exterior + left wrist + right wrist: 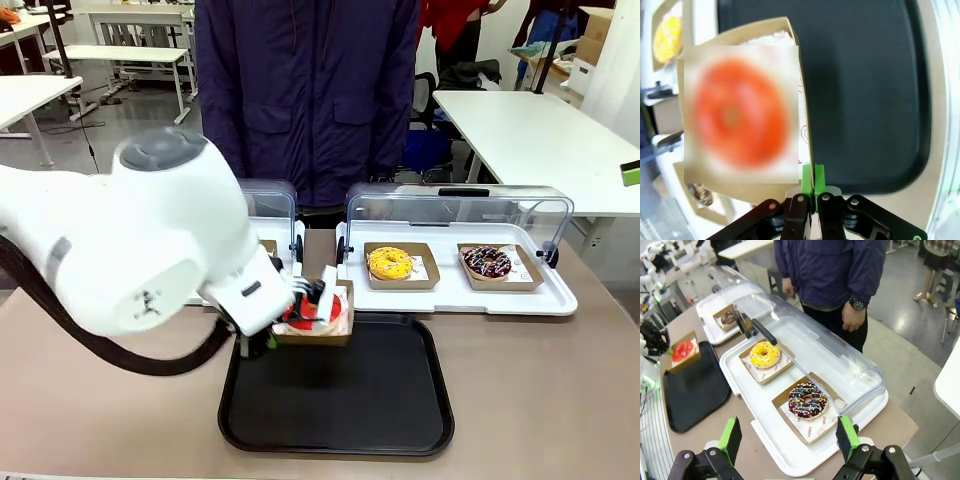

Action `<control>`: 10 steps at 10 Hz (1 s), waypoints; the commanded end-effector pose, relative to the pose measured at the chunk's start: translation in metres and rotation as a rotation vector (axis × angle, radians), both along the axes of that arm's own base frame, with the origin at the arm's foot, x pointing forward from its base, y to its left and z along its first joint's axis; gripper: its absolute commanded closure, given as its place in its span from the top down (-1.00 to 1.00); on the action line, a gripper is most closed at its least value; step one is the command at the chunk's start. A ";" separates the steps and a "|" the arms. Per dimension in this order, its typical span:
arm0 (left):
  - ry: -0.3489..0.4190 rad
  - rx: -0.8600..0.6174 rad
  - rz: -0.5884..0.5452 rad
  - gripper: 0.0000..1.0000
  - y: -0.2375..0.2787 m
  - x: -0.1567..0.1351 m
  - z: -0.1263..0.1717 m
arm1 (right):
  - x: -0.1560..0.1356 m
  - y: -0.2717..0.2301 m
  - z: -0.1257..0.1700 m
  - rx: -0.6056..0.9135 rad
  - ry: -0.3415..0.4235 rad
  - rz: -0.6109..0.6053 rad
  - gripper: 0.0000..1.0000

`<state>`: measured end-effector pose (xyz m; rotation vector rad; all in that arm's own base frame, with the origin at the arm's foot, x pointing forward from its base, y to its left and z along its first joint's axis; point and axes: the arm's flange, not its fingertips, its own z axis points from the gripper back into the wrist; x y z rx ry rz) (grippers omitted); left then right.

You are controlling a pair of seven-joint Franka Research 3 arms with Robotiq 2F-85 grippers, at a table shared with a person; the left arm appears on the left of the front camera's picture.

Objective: Move the first donut from the left to the tray.
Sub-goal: Pick up the Paper togo box containing the Donut indicated by the person and place it on the Handle tray.

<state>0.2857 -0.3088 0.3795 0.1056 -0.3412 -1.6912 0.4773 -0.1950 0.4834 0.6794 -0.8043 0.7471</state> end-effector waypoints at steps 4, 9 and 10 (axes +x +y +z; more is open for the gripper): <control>-0.019 -0.020 0.043 -0.96 -0.005 -0.045 -0.043 | -0.001 0.001 0.003 0.002 -0.006 0.004 1.00; 0.031 0.011 0.037 -0.96 -0.024 -0.072 -0.064 | -0.001 0.001 0.003 0.002 -0.006 0.004 1.00; 0.044 0.020 0.040 -0.96 -0.025 -0.074 -0.068 | -0.001 0.001 0.003 0.002 -0.006 0.004 1.00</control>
